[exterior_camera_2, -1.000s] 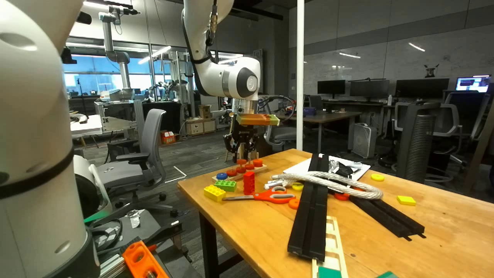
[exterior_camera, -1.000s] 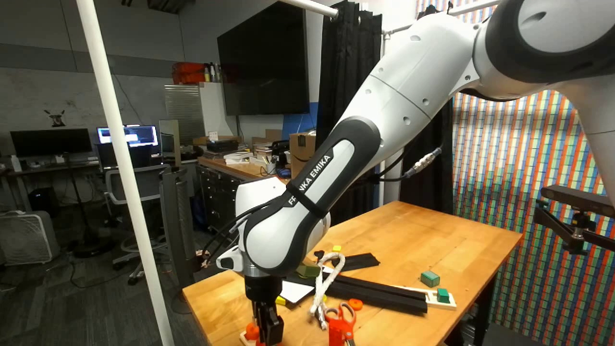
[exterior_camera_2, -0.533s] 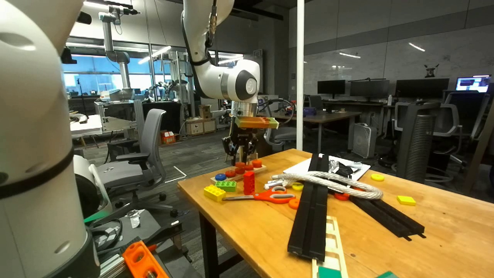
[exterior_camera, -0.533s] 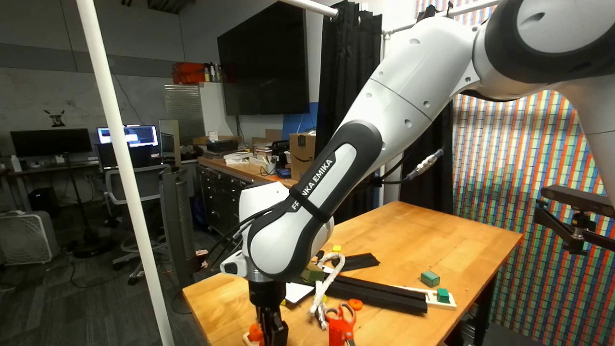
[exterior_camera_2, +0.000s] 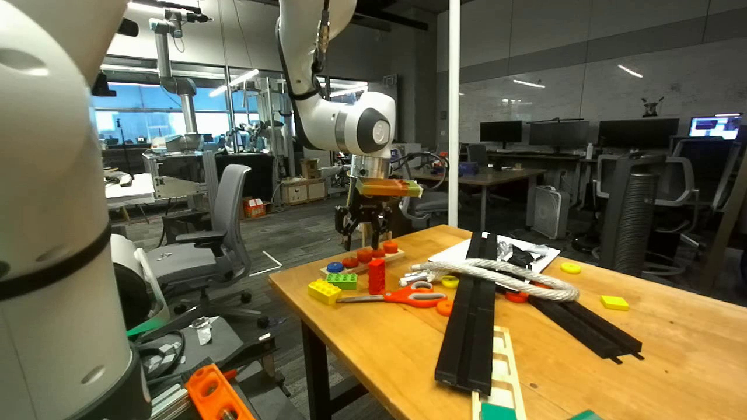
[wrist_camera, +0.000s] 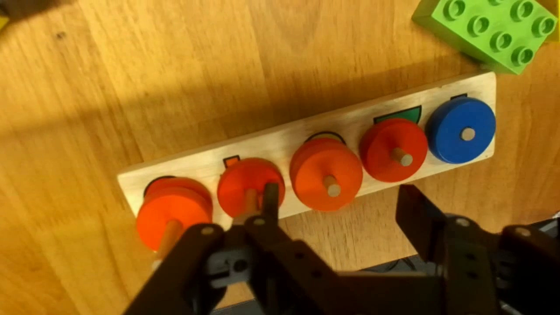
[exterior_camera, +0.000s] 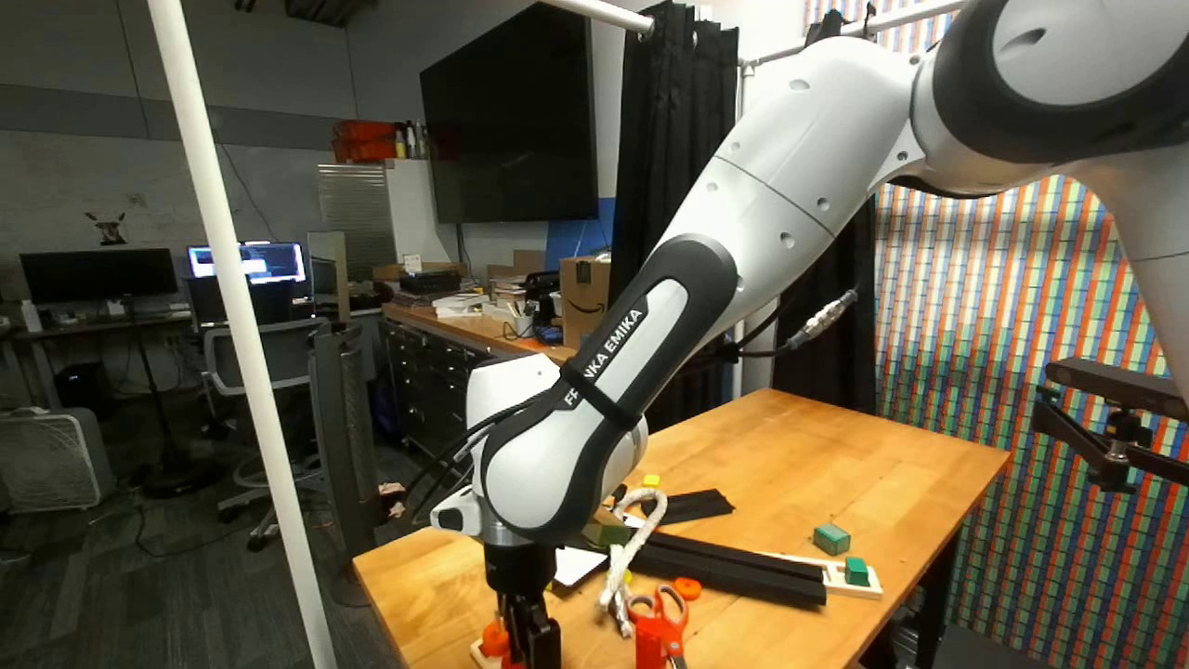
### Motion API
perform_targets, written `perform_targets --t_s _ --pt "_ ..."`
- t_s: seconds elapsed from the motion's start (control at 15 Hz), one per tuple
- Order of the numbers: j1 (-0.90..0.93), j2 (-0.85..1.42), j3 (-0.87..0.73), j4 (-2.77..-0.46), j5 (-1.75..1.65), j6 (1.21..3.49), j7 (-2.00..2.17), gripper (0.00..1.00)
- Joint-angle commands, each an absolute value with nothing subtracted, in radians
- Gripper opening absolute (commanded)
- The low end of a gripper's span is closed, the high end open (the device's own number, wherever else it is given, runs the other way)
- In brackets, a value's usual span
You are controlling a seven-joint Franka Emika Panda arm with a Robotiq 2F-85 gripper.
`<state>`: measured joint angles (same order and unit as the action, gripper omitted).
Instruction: Pick up the orange token from the table and put it on the wooden holder.
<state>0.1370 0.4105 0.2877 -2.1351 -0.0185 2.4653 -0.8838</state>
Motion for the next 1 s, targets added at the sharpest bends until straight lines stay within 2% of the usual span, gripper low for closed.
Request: perform_targets --t_s 0.0,0.47,0.93 --pt "0.133 0.375 0.286 -2.156 -0.014 2.474 -0.838 1.00" --pt "0.137 0.179 0.236 -2.176 -0.031 2.395 -0.525 1.00" --pt "0.121 -0.190 0.165 -2.259 -0.009 2.183 -0.251 1.00"
